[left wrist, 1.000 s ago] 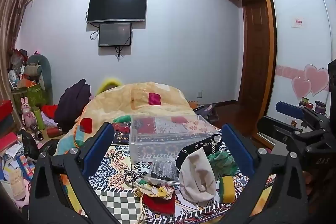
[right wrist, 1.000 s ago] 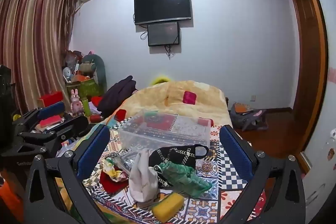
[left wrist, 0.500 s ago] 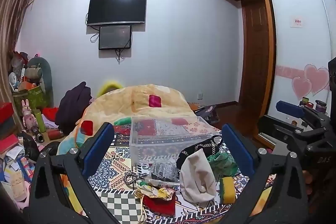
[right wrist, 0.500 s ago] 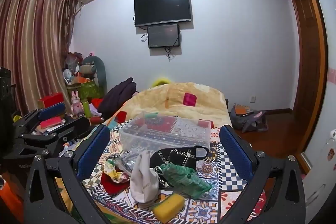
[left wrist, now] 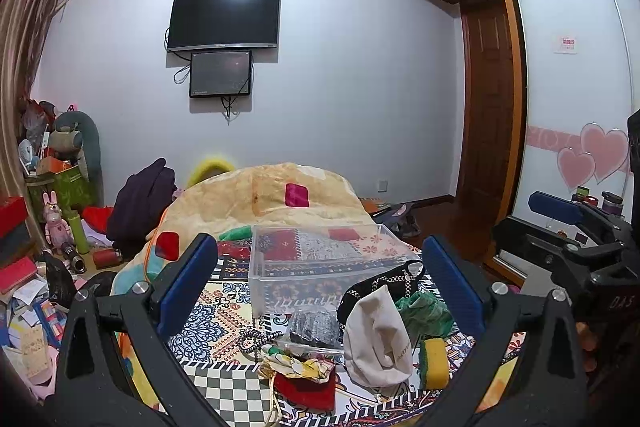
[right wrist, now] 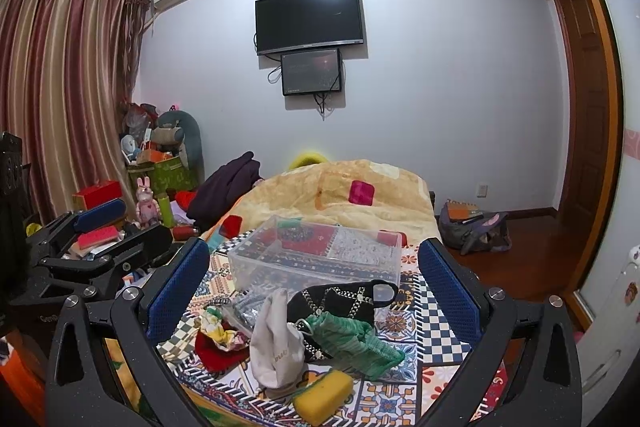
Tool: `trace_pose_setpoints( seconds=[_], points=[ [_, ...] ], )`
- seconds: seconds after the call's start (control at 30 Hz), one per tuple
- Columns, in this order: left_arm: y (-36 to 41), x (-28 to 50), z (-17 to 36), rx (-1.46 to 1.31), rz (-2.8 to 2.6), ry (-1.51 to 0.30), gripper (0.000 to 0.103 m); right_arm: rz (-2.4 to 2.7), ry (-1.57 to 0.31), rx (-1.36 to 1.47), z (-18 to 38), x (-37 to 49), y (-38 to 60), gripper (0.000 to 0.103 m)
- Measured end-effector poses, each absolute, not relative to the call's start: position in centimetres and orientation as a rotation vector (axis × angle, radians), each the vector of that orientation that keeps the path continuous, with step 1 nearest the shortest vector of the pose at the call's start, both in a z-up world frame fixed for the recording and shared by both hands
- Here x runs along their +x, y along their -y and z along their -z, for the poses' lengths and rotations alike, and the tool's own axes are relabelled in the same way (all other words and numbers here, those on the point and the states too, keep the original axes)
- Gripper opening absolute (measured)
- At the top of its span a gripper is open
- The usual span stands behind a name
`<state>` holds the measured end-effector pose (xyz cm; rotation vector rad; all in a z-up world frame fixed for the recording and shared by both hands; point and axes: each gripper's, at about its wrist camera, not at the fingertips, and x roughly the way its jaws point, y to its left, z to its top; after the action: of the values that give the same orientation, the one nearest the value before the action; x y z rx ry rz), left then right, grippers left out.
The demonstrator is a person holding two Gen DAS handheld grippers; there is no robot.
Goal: Organize soft objects
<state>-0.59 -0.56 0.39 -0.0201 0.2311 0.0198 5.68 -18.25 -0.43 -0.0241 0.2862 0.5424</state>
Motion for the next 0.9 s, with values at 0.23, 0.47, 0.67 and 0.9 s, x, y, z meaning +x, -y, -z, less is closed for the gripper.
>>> trace_pose_setpoints(
  seconds=[0.23,0.47,0.67,0.9],
  points=[
    [0.56,-0.60,-0.37,-0.022,-0.019,-0.227,0.103,-0.542,-0.284,-0.019,0.37,5.78,18.31,0.103],
    [0.61,-0.65,-0.23,-0.023,-0.016,-0.226,0.103,-0.539,-0.282,-0.018,0.37,5.77,18.34,0.103],
    [0.61,-0.65,-0.20,-0.024,-0.017,-0.225,0.103,-0.538,-0.282,-0.012,0.22,5.82,18.58,0.103],
    [0.63,-0.60,-0.17,-0.029,-0.013,-0.224,0.103,-0.537,-0.277,-0.016,0.16,5.68,18.55,0.103]
  ],
)
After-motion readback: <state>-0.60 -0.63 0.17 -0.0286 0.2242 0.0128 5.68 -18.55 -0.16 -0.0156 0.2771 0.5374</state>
